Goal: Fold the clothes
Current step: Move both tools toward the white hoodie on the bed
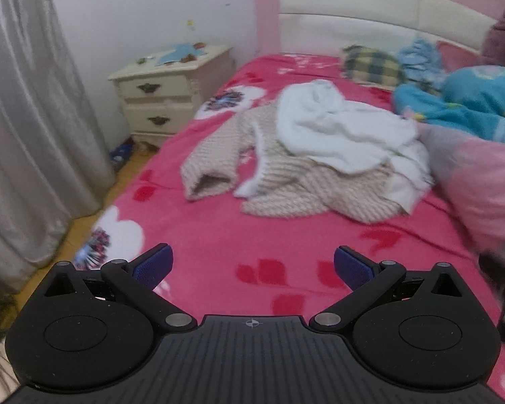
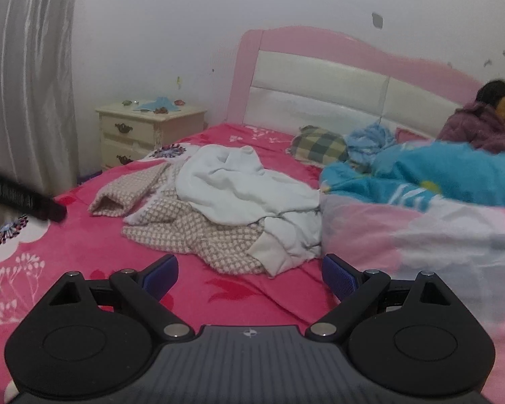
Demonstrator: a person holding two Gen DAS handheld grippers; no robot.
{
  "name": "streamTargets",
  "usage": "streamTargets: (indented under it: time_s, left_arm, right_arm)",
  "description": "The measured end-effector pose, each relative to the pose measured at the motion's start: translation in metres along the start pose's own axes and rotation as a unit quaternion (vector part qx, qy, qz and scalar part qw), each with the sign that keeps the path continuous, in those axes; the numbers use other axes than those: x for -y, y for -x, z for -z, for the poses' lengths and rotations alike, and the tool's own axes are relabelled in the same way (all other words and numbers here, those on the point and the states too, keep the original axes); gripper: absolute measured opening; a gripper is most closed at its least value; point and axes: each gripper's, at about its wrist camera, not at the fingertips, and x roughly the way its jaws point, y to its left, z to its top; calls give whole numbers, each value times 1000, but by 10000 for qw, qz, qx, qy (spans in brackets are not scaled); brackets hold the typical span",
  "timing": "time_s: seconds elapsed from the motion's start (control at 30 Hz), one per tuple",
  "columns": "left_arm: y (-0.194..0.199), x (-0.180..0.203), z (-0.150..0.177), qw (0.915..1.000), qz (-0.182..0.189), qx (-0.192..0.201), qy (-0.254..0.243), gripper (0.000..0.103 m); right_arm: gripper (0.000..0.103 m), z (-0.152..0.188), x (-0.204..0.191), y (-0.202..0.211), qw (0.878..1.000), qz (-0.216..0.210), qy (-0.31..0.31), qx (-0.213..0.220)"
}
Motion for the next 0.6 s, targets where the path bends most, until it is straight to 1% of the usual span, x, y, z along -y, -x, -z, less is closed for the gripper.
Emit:
streamTargets:
  time_s: [0.13, 0.23, 0.33, 0.4, 0.5, 0.6]
  left_arm:
    - [-24, 8, -19, 9998, 112, 160, -77, 103]
    - [-48, 12, -23, 9985, 406, 335, 122, 103]
    - [-71, 15, -22, 9964, 677, 468, 222, 103]
    - [-86, 16, -20, 9955, 727, 525, 309, 103]
    - [-107, 17, -20, 9944, 765, 530, 490, 102]
    - [-125, 17, -23, 9929, 831, 564, 642, 99]
  right_arm:
    - [95, 8, 7, -34, 9997, -38, -202, 95]
    - [94, 17, 13, -52, 9992, -74, -256, 307]
    - [91, 25, 17, -69, 9988, -119, -94, 474]
    - [87, 27, 19, -83, 9984, -129, 79, 546]
    - [80, 26, 25, -108, 9981, -156, 108, 578]
    - [80, 18, 25, -138, 9984, -92, 82, 553]
